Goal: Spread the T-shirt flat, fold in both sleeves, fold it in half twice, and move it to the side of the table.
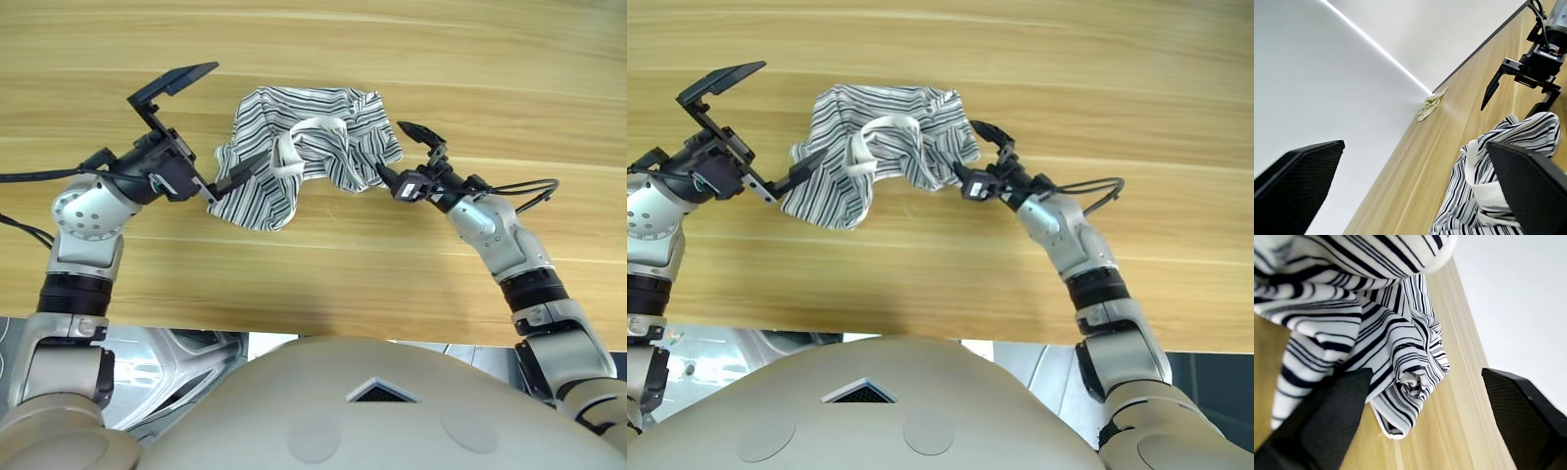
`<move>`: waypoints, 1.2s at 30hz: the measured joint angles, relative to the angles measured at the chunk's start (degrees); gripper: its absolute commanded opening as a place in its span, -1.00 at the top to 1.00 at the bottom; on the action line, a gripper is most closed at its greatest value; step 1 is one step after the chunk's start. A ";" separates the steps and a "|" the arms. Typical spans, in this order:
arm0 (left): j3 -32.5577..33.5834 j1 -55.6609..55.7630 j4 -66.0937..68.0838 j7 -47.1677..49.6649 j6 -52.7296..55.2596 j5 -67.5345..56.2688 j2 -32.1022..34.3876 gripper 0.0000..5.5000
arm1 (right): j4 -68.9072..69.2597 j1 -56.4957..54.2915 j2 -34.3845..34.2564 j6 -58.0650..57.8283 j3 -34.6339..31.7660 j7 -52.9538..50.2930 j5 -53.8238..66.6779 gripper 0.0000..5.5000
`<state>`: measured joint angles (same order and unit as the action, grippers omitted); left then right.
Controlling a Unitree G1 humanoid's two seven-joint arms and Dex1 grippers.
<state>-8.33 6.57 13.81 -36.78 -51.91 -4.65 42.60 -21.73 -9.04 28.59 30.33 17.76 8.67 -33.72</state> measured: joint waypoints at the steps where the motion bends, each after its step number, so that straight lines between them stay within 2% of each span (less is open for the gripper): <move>1: 0.01 0.71 1.13 0.05 0.22 1.88 -0.01 -0.96 | 0.01 -0.02 0.00 0.00 0.04 -0.04 0.01 -0.50; 6: -0.55 1.38 -0.02 0.72 0.46 8.70 -1.71 -0.96 | 0.02 -0.15 0.01 -0.11 0.26 -0.09 0.01 -0.50; 9: -2.82 -0.53 -6.14 1.85 0.92 15.85 -4.29 -0.96 | 0.44 -0.17 0.04 -0.44 0.53 -0.08 -0.01 -0.50; 20: -10.36 -2.41 -11.52 1.55 3.64 24.79 -5.66 -0.96 | 1.37 -0.13 0.06 -1.39 0.97 -0.05 -0.10 -0.50; 26: -10.12 -2.84 -14.81 1.36 4.51 21.35 -4.32 -0.96 | 1.25 -0.13 0.05 -1.41 1.00 -0.07 -0.12 -0.50; 29: -8.22 -3.71 -17.10 1.28 4.68 19.49 -1.71 -0.96 | 1.21 -0.13 0.05 -1.40 1.03 -0.11 -0.14 -0.50; 33: -5.02 -6.24 -25.45 -0.12 4.95 6.29 3.40 -0.96 | 0.94 -0.15 0.05 -1.43 1.16 -0.91 -0.60 -0.50; 36: -1.86 -5.80 -23.81 0.17 5.86 7.72 4.31 -0.96 | 0.78 -0.19 0.06 -1.40 1.24 -1.19 -0.87 -0.50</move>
<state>-10.20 0.77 -10.00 -36.61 -46.05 3.07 46.92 -20.95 -9.23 28.65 28.93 19.01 7.48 -34.59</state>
